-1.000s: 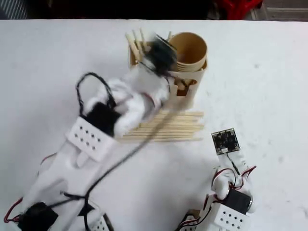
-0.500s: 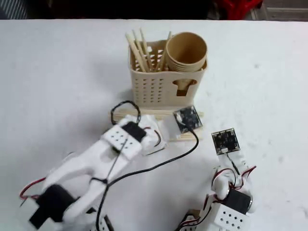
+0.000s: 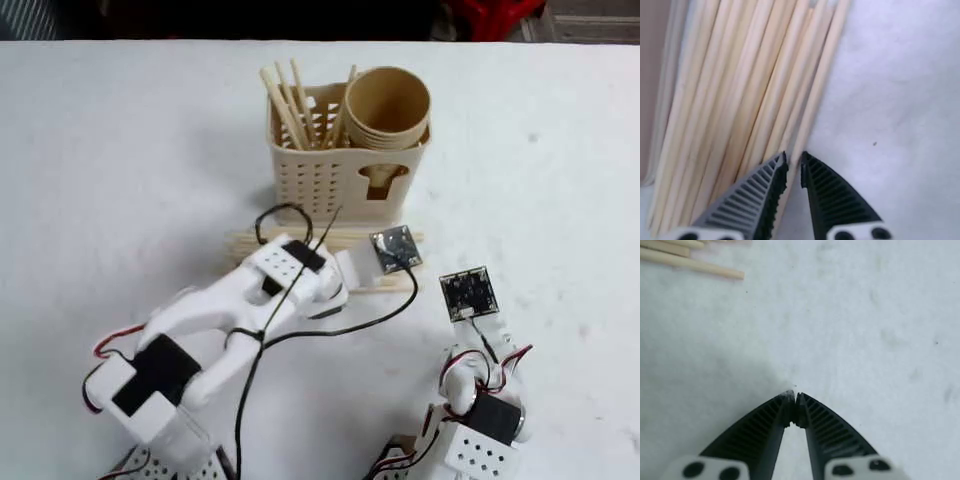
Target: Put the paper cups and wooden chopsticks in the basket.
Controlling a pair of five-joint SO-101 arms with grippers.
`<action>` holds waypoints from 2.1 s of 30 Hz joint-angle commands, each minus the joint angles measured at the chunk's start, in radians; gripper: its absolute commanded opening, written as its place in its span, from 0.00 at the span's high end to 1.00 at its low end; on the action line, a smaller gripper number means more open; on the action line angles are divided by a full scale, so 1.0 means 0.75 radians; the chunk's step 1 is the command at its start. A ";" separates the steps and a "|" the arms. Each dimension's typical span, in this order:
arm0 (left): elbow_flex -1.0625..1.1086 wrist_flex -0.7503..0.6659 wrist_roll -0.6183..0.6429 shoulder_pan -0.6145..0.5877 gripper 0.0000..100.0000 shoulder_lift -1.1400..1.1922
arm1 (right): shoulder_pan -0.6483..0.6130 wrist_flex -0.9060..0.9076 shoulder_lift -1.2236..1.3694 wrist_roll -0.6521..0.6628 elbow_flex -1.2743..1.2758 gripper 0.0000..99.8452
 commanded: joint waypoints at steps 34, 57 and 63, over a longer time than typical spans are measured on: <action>-0.329 0.393 -0.098 0.019 0.88 0.218 | 0.009 -0.011 -0.007 0.008 0.010 0.98; -0.158 0.479 -0.104 0.011 0.98 -0.232 | 0.009 -0.011 -0.007 0.008 0.010 0.98; 0.047 0.432 -0.096 0.003 0.98 -0.693 | 0.009 -0.011 -0.007 0.008 0.010 0.98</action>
